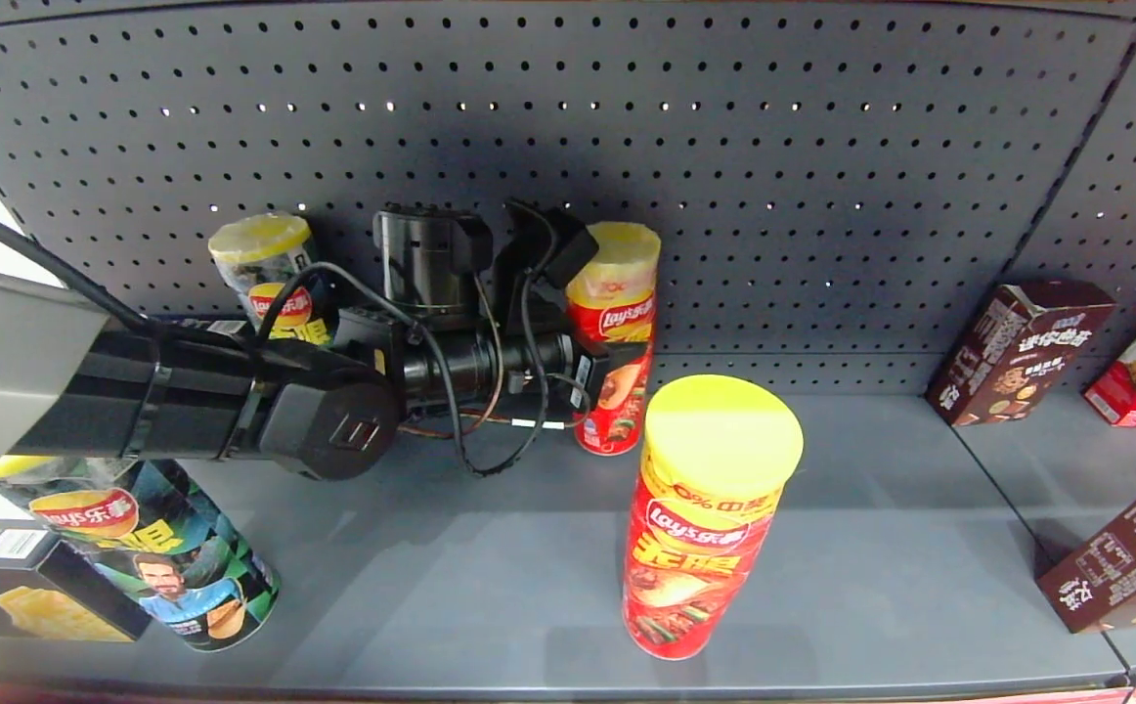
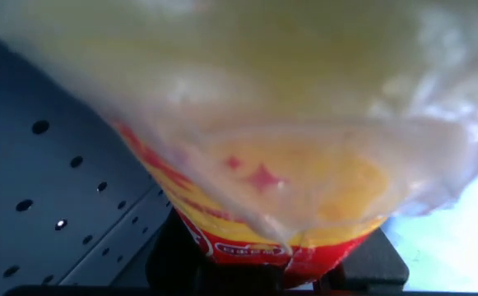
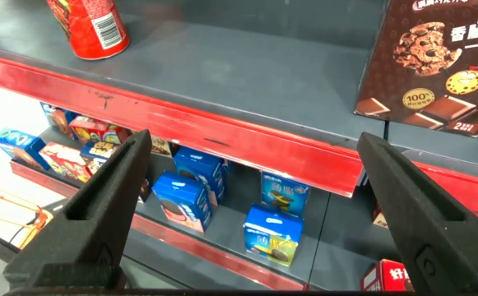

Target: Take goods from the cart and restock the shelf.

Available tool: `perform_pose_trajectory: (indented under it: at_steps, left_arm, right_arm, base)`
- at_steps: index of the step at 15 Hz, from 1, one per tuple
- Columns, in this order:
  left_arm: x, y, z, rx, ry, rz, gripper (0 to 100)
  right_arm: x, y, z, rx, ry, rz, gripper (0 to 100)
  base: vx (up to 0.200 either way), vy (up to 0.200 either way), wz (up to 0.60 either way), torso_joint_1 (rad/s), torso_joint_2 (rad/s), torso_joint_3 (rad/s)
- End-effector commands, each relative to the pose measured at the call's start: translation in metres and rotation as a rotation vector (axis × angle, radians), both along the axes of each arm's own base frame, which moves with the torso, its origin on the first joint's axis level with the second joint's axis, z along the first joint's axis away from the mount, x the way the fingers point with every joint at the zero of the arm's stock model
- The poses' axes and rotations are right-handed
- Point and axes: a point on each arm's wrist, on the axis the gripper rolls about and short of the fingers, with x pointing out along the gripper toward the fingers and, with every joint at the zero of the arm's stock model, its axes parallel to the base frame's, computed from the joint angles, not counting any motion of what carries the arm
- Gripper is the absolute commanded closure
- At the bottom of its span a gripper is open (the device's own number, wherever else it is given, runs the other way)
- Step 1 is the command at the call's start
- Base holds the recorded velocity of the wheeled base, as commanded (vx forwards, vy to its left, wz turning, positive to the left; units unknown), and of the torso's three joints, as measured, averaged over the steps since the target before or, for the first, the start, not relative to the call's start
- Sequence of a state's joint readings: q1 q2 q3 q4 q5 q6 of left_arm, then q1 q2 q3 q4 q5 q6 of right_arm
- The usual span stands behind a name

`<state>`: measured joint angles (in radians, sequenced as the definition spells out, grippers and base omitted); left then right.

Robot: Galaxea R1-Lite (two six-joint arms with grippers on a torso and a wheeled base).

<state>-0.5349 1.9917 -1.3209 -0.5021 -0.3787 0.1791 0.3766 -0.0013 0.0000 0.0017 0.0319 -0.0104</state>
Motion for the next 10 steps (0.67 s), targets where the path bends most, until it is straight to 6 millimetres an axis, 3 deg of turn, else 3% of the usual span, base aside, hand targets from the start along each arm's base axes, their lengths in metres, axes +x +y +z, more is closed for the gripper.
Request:
perform_pose_trajectory:
  at_steps: [1,9,10]
  left_arm:
    - [0.0048,-0.0031,-0.0024,0.0,-0.003,-0.001,100]
    - [0.0077,-0.0063,-0.0061,0.008,-0.011,-0.006,100]
    - [0.0081,-0.0057,-0.0063,0.03,-0.036,-0.008,0]
  right_arm:
    - [0.0001,0.0,0.0,-0.001,0.001,0.001,0]
    - [0.0001,0.0,0.0,-0.001,0.001,0.001,0]
    - [0.0,0.0,0.0005,0.0,-0.001,0.001,0]
  base:
    - [0.0,0.0,0.0,0.0,0.0,0.0]
    - [0.0,0.0,0.0,0.0,0.0,0.0]
    - [0.0,0.0,0.0,0.0,0.0,0.0]
